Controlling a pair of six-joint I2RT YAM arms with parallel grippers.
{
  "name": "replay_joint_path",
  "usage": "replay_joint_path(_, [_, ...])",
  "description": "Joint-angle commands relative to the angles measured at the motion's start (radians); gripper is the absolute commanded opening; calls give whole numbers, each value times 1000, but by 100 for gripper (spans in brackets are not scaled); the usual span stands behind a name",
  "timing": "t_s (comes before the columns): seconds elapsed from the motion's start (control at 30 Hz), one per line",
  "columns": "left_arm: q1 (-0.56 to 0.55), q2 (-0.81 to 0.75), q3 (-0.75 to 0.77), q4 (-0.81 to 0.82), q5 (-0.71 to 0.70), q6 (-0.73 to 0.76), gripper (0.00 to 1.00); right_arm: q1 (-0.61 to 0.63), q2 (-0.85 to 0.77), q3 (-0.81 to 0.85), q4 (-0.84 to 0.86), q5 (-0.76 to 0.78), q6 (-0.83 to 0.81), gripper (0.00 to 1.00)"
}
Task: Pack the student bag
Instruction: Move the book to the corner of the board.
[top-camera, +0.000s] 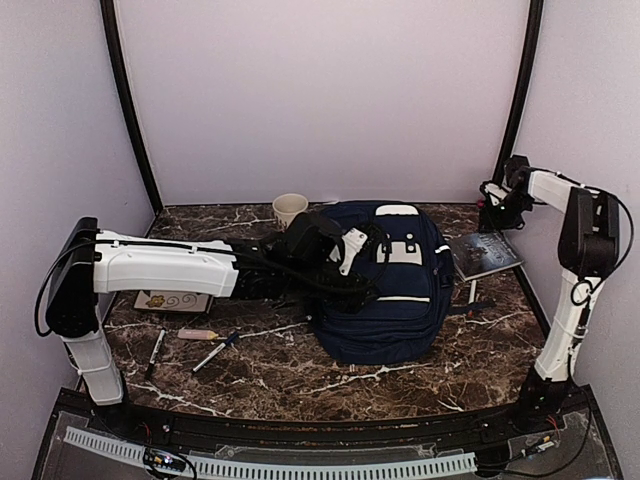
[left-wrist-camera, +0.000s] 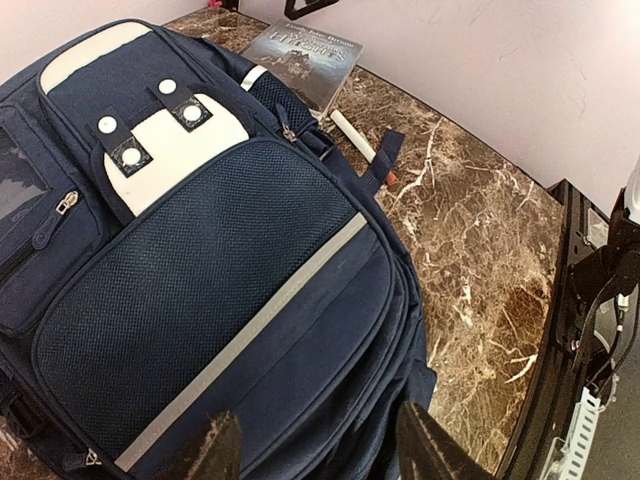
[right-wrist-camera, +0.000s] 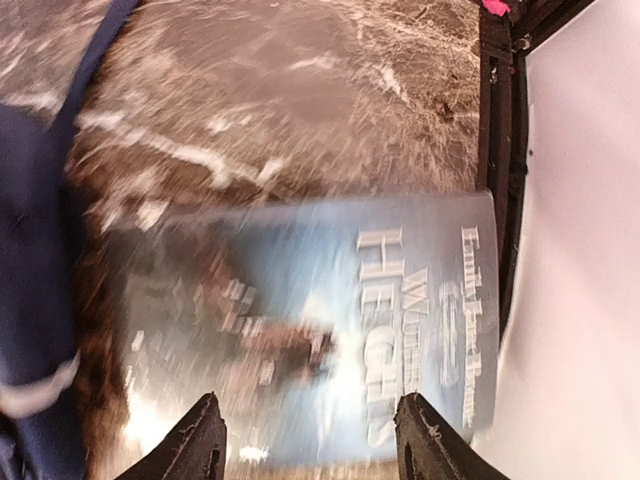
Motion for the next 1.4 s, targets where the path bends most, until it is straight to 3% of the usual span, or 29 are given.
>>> replay_joint_path(0.0, [-9,-22,-2,32,12,-27,56,4,137,117,8,-22,83,59])
replay_joint_path(0.33, [-20,-20,-29,49,22,-54,55,-4,382,425,-6,10,156,59])
replay_joint_path(0.57, [-21,-5,-25,53,32,-61,55,43,471,487,-47,34,21,58])
replay_joint_path(0.93, [-21,22,-17,59,39,-50,55,101,276,106,-44,18,-191,44])
replay_joint_path(1.13, [-21,50,-2,70,49,-47,55,101,78,-152,14,-28,-203,44])
replay_joint_path(1.37, [-21,73,23,70,69,-51,55,64,-30,-122,36,-21,-148,51])
